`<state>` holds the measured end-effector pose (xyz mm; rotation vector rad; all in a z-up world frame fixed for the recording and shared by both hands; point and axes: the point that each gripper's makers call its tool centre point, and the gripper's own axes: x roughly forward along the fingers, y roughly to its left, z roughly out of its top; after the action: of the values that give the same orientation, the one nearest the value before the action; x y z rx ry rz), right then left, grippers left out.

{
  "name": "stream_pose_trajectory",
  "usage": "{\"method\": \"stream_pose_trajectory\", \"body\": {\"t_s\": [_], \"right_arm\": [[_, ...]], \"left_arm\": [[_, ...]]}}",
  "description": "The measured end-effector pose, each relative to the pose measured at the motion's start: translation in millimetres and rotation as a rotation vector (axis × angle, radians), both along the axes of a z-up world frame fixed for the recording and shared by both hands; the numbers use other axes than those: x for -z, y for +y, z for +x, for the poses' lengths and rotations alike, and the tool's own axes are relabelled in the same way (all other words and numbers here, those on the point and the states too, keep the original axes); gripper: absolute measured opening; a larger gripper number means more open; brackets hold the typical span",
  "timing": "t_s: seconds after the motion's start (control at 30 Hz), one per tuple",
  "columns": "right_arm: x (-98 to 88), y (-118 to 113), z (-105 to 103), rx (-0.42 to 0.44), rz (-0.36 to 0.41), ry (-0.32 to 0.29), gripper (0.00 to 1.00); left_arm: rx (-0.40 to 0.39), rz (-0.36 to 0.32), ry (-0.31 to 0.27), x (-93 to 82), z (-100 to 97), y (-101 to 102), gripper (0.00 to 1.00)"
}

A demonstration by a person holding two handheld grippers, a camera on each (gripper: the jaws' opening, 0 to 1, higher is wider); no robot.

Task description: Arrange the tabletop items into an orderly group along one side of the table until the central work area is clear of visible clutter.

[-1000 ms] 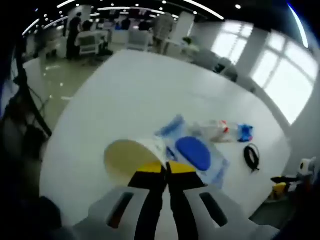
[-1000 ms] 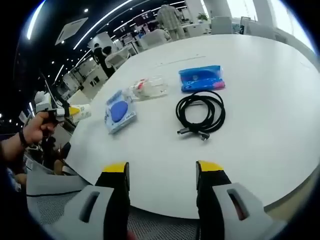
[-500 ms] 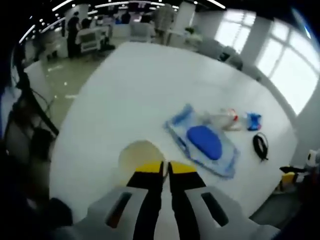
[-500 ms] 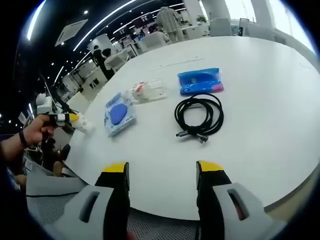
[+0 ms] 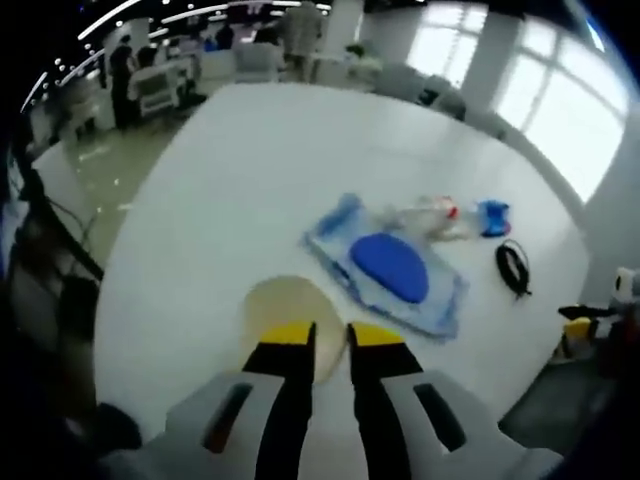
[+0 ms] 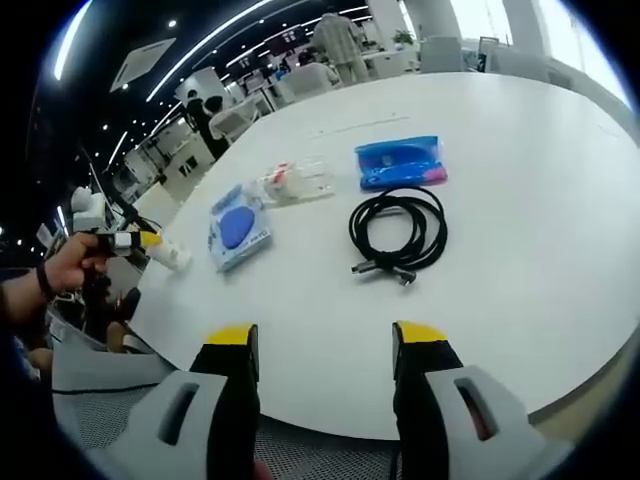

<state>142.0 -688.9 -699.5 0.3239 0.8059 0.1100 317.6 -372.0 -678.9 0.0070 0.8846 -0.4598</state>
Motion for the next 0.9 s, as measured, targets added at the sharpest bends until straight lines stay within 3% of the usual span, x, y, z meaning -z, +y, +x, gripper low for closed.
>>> {"method": "stream_pose_trajectory", "body": {"t_s": [0.2, 0.9], "right_arm": [[-0.9, 0.3, 0.4, 0.0, 0.002, -0.004, 0.53], [-4.4, 0.5, 2.3, 0.001, 0.008, -0.017, 0.53]], "left_arm": [[0.005, -0.015, -0.014, -4.9, 0.1, -4.7, 0.21], [-0.005, -0.056, -0.032, -8.6, -26.1, -15.3, 0.35]]}}
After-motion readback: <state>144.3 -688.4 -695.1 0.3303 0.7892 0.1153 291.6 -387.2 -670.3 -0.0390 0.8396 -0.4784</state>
